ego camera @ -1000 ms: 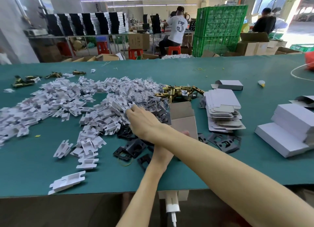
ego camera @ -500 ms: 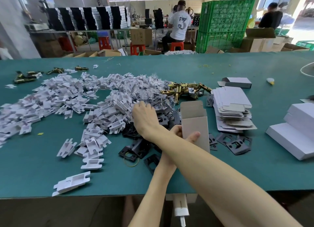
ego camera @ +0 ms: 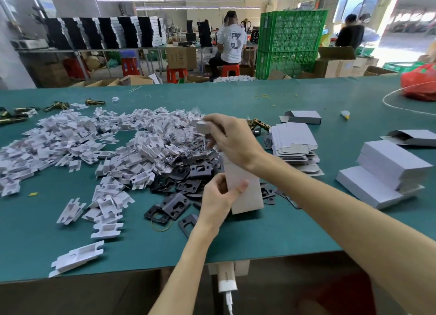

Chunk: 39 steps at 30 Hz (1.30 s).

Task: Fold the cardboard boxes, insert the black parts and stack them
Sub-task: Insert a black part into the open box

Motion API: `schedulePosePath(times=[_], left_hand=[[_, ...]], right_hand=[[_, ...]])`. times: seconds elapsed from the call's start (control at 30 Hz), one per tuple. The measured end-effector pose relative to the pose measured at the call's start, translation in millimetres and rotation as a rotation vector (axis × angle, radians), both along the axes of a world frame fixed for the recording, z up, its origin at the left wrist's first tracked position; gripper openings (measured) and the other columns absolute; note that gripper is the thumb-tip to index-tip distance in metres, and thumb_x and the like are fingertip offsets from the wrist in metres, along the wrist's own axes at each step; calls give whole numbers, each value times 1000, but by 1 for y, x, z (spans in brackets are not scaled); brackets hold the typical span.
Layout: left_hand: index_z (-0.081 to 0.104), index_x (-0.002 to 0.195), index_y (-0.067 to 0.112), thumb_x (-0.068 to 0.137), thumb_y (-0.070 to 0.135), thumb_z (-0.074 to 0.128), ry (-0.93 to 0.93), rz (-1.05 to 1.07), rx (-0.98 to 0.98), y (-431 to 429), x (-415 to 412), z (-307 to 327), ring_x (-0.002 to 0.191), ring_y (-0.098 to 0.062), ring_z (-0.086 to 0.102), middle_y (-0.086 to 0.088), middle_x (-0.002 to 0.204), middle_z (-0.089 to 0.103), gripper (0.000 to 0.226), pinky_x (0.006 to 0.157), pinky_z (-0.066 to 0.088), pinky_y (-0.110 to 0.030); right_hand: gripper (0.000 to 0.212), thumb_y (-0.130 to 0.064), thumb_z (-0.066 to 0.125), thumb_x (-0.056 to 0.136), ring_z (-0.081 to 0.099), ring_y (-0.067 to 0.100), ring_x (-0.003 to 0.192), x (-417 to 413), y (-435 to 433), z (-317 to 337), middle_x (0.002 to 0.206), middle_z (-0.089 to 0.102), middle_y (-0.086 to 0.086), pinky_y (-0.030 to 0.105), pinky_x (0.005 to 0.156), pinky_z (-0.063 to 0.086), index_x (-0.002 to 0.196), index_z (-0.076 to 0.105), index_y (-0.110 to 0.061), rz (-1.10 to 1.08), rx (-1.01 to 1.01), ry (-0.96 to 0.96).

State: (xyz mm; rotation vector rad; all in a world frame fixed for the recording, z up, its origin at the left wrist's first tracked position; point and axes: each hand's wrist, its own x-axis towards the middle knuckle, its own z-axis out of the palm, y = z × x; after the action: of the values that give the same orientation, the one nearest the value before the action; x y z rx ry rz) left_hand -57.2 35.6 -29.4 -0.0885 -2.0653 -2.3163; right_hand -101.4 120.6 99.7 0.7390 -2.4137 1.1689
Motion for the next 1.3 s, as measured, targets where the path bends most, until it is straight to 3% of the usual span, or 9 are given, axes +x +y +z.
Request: schedulePosePath(times=[0.07, 0.23, 0.5, 0.7, 0.83, 1.03, 1.13, 1.2, 1.3], left_hand=[[69, 111, 13, 88, 19, 82, 16, -1, 26, -1, 0, -2, 96, -12, 75, 2, 103, 80, 27, 78, 59, -24], [67, 117, 10, 75, 35, 85, 30, -10, 52, 0, 3, 2, 99, -15, 76, 2, 108, 79, 52, 76, 59, -23], [66, 119, 10, 75, 34, 85, 30, -15, 65, -1, 2, 1, 100, -17, 75, -2, 109, 79, 53, 76, 59, -24], [66, 116, 6, 74, 30, 87, 38, -40, 56, 0, 2, 1, 98, -17, 76, -5, 108, 79, 53, 76, 60, -24], [66, 117, 7, 74, 30, 87, 40, -42, 53, -1, 2, 1, 98, -17, 76, -4, 107, 79, 53, 75, 60, -24], [67, 117, 8, 75, 31, 87, 53, -13, 64, -1, 2, 0, 100, -18, 76, -3, 109, 79, 52, 76, 59, -24], [66, 120, 9, 78, 32, 84, 60, 22, 94, 0, 2, 0, 103, -17, 75, -1, 111, 78, 51, 77, 60, -24], [63, 123, 10, 80, 33, 80, 60, 44, 115, 0, 1, -1, 104, -17, 74, -2, 115, 77, 52, 78, 60, -26], [62, 122, 14, 81, 34, 78, 48, 65, 151, 1, 0, -1, 104, -17, 74, -2, 115, 77, 49, 79, 61, -27]], right_hand=[[25, -14, 56, 104, 66, 11, 62, 4, 20, 8, 90, 68, 6, 16, 61, 50, 124, 69, -7, -14, 63, 34], [16, -12, 65, 98, 70, 23, 69, 4, 63, 16, 87, 71, 8, 31, 74, 55, 111, 73, -7, -112, 201, -48], [5, -8, 70, 94, 66, 21, 64, -1, 80, 15, 81, 73, 9, 28, 68, 54, 98, 71, -5, -110, 281, -169], [12, -11, 68, 95, 57, 7, 57, -4, 79, 14, 82, 72, 1, 12, 59, 42, 96, 79, -15, -98, 405, -186], [12, -6, 70, 92, 56, 3, 59, -5, 82, 13, 74, 67, -5, 6, 56, 39, 95, 80, -11, -115, 336, -157], [19, -7, 71, 92, 54, 4, 75, 0, 83, 7, 98, 69, 4, 20, 78, 45, 110, 74, -10, -83, 415, -54], [13, -8, 67, 95, 53, 2, 74, -1, 91, -1, 99, 67, 5, 19, 78, 46, 106, 73, -8, -169, 227, 3], [15, -6, 63, 96, 59, 10, 80, -2, 97, -13, 102, 71, 8, 25, 85, 50, 107, 73, -6, -218, 209, -67], [20, -12, 68, 95, 63, 17, 98, 1, 106, -46, 112, 71, 8, 31, 97, 50, 114, 71, -8, -153, 438, -254]])
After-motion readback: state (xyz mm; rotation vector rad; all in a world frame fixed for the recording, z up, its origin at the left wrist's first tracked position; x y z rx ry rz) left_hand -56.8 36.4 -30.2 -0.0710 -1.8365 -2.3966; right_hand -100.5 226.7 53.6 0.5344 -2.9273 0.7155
